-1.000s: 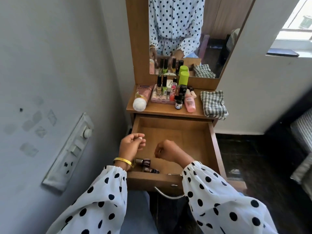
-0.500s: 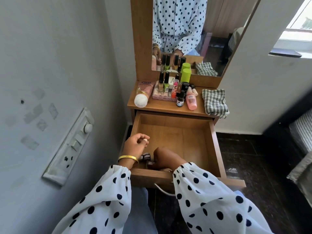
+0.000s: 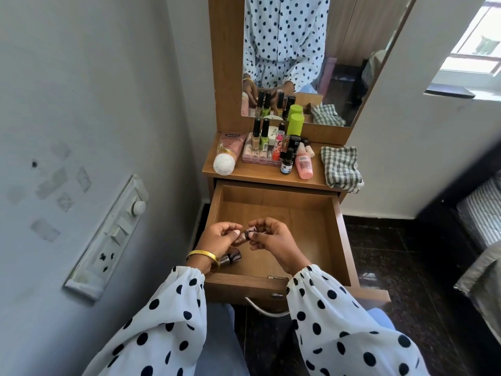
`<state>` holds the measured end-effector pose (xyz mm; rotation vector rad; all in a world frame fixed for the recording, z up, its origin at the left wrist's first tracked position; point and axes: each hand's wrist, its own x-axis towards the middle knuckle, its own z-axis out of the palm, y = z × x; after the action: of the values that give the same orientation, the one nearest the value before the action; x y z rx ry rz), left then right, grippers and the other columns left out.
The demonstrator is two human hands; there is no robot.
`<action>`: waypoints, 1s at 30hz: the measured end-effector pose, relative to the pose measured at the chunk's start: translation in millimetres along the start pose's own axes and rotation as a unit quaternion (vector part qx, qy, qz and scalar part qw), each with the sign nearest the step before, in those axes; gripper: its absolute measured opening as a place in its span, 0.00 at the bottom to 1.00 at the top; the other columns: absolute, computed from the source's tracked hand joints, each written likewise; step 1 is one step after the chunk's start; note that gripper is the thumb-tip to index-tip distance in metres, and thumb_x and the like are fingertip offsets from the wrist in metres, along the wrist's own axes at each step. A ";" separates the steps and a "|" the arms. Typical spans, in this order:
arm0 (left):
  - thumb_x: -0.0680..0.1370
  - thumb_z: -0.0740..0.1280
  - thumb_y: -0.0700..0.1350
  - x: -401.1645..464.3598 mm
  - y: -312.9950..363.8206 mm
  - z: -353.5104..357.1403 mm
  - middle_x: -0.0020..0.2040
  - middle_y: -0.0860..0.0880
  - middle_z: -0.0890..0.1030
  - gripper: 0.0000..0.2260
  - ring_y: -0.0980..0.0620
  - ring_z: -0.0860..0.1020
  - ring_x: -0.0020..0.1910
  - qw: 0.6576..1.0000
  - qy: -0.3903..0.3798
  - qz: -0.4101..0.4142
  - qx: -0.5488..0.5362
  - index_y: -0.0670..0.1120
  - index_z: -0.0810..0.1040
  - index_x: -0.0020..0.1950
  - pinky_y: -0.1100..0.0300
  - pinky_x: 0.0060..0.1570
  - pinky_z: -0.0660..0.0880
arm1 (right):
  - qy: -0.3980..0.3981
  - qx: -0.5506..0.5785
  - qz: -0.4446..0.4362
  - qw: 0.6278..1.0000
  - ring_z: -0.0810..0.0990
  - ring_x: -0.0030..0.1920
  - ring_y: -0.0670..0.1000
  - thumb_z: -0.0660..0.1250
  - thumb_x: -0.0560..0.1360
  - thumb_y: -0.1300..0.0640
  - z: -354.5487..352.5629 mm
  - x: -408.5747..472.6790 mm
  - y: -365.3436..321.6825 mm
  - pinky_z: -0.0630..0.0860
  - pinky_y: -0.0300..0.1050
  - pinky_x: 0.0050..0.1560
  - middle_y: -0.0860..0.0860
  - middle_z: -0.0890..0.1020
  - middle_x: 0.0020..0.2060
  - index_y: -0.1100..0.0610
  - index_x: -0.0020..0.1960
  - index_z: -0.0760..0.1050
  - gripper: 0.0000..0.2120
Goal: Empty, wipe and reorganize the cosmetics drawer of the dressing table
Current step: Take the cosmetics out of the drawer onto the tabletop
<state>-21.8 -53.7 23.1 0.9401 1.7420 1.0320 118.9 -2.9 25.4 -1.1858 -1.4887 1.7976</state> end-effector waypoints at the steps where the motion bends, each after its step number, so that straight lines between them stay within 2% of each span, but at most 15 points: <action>1: 0.78 0.62 0.39 -0.1 0.5 0.0 0.49 0.46 0.80 0.09 0.50 0.79 0.46 1.000 -0.010 -0.010 -0.011 0.42 0.78 0.56 0.67 0.38 0.79 | 0.005 0.001 -0.010 1.000 0.77 0.34 0.49 0.65 0.74 0.70 0.1 -0.7 -0.5 0.79 0.36 0.35 0.54 0.79 0.38 0.60 0.48 0.75 0.07; 4: 0.78 0.62 0.39 -0.2 2.9 -1.6 0.44 0.48 0.80 0.09 0.53 0.79 0.38 0.999 -0.023 -0.009 -0.048 0.41 0.78 0.56 0.71 0.32 0.77 | 0.020 -0.015 -0.034 0.999 0.77 0.32 0.49 0.66 0.74 0.67 0.1 -0.7 0.0 0.78 0.37 0.34 0.54 0.79 0.36 0.61 0.47 0.75 0.04; 9: 0.78 0.62 0.39 1.1 1.5 -2.4 0.45 0.48 0.79 0.10 0.54 0.78 0.37 0.999 -0.015 0.025 -0.033 0.42 0.79 0.57 0.72 0.33 0.77 | 0.035 -0.068 -0.056 0.995 0.76 0.30 0.49 0.66 0.75 0.65 2.0 1.9 5.0 0.76 0.37 0.29 0.54 0.78 0.33 0.64 0.49 0.75 0.04; 11: 0.78 0.61 0.40 1.3 0.6 -2.0 0.46 0.47 0.79 0.10 0.54 0.78 0.38 0.999 -0.016 0.031 -0.035 0.42 0.79 0.57 0.71 0.35 0.77 | 0.037 -0.043 -0.056 0.997 0.76 0.29 0.49 0.65 0.76 0.62 1.4 2.1 3.6 0.76 0.37 0.29 0.55 0.79 0.32 0.63 0.48 0.75 0.04; 14: 0.79 0.60 0.40 2.2 0.1 -3.8 0.50 0.45 0.79 0.11 0.54 0.78 0.39 0.997 -0.005 0.022 -0.080 0.42 0.78 0.58 0.68 0.39 0.78 | 0.053 0.058 -0.009 0.997 0.77 0.30 0.50 0.59 0.79 0.55 -2.5 3.9 1.0 0.78 0.40 0.32 0.55 0.79 0.32 0.63 0.48 0.76 0.12; 15: 0.79 0.60 0.39 3.0 0.2 -4.9 0.49 0.45 0.79 0.11 0.54 0.78 0.39 0.994 0.005 0.010 -0.113 0.41 0.77 0.59 0.67 0.39 0.78 | 0.054 0.042 0.011 0.998 0.77 0.31 0.50 0.58 0.80 0.55 -3.5 5.3 2.4 0.78 0.41 0.34 0.55 0.79 0.33 0.64 0.49 0.75 0.13; 17: 0.80 0.58 0.38 4.6 1.1 -7.7 0.46 0.45 0.79 0.13 0.52 0.78 0.38 0.981 0.020 -0.025 -0.192 0.37 0.75 0.61 0.66 0.38 0.79 | 0.018 -0.148 0.039 0.988 0.76 0.33 0.49 0.59 0.79 0.60 -3.4 6.9 8.1 0.78 0.41 0.36 0.54 0.78 0.37 0.64 0.54 0.75 0.10; 19: 0.80 0.56 0.36 5.1 2.8 -10.2 0.44 0.44 0.78 0.13 0.50 0.77 0.37 0.964 0.017 -0.064 -0.258 0.35 0.72 0.62 0.66 0.33 0.79 | -0.079 -0.366 0.039 0.927 0.77 0.38 0.49 0.63 0.77 0.63 2.8 5.8 13.2 0.75 0.36 0.38 0.54 0.79 0.45 0.62 0.58 0.76 0.11; 20: 0.80 0.55 0.35 4.3 4.2 -11.1 0.43 0.43 0.78 0.13 0.49 0.77 0.37 0.957 0.007 -0.081 -0.280 0.34 0.71 0.62 0.66 0.31 0.79 | -0.118 -0.430 0.033 0.894 0.78 0.43 0.51 0.64 0.75 0.62 6.8 6.0 15.8 0.74 0.36 0.41 0.55 0.80 0.50 0.60 0.60 0.75 0.14; 23: 0.80 0.53 0.35 2.0 7.2 -12.1 0.42 0.40 0.78 0.13 0.52 0.80 0.30 0.945 -0.024 -0.101 -0.311 0.33 0.70 0.62 0.65 0.28 0.78 | -0.152 -0.503 0.031 0.850 0.76 0.57 0.55 0.66 0.74 0.61 16.2 5.2 16.2 0.71 0.42 0.53 0.55 0.78 0.59 0.56 0.65 0.73 0.19; 25: 0.80 0.53 0.36 2.3 7.5 -13.1 0.41 0.40 0.78 0.14 0.55 0.79 0.25 0.938 -0.031 -0.104 -0.330 0.32 0.70 0.62 0.65 0.27 0.77 | -0.166 -0.520 0.021 0.838 0.75 0.60 0.56 0.65 0.75 0.59 18.4 6.3 13.9 0.70 0.44 0.57 0.56 0.78 0.60 0.56 0.65 0.74 0.18; 30: 0.80 0.55 0.40 3.4 6.6 -17.8 0.31 0.44 0.82 0.12 0.53 0.81 0.27 0.919 -0.046 -0.126 -0.370 0.34 0.74 0.53 0.64 0.29 0.79 | -0.175 -0.526 -0.003 0.832 0.73 0.61 0.55 0.65 0.75 0.59 21.9 7.0 10.7 0.69 0.42 0.58 0.55 0.76 0.62 0.56 0.67 0.71 0.20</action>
<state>-38.4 -52.8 32.9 0.2648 1.1872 1.3030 98.0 -10.9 13.4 -1.2925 -2.8824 1.1455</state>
